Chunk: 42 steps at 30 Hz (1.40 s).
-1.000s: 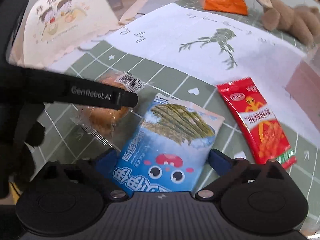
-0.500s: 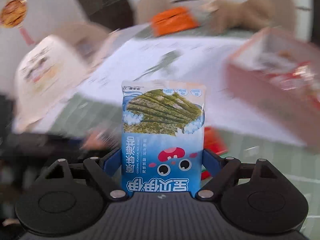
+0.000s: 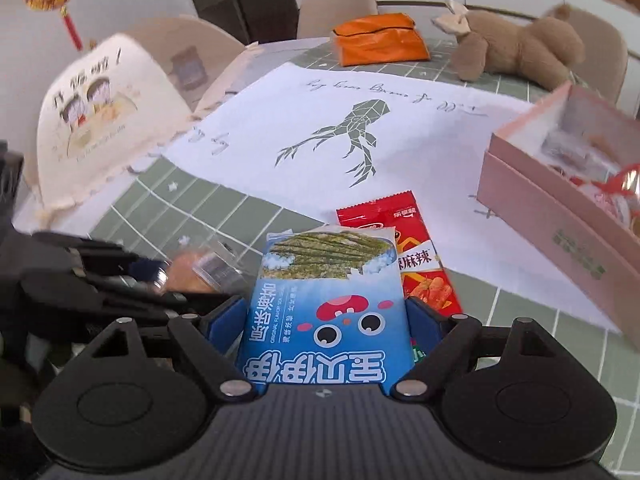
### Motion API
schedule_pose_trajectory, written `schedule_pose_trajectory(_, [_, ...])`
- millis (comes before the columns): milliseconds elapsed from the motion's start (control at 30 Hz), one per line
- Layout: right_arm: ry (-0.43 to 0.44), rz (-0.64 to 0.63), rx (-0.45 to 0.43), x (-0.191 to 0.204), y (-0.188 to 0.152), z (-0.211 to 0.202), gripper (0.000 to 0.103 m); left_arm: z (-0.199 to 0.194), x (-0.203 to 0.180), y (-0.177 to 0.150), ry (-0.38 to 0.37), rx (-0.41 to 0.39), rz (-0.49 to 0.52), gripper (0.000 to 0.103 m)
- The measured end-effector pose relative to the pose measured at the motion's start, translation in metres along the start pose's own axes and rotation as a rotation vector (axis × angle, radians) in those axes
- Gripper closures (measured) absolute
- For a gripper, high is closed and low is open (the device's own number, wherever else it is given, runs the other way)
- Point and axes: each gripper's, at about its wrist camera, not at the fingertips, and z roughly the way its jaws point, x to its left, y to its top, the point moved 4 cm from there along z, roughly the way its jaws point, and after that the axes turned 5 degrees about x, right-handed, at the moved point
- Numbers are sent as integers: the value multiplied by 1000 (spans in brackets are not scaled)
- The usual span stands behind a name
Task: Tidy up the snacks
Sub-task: 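Grasp the red spicy strip pack with the right tool while the left holds the bun, then carry the bun with the left tool into the pink box while the right drops the red pack in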
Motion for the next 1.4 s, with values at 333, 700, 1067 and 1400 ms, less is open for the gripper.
schedule_pose_trajectory(333, [97, 285, -53, -54, -7, -30, 17, 1, -5, 1, 23, -4, 20, 43])
schedule_pose_trajectory(700, [-206, -11, 14, -39, -10, 11, 19, 3, -10, -2, 42, -14, 42, 43])
schedule_pose_trajectory(1067, [-180, -58, 28, -26, 26, 37, 57, 3, -9, -5, 63, -25, 56, 42])
schedule_pose_trajectory(1400, [-174, 116, -70, -66, -1, -46, 59, 5, -13, -5, 78, -15, 113, 42])
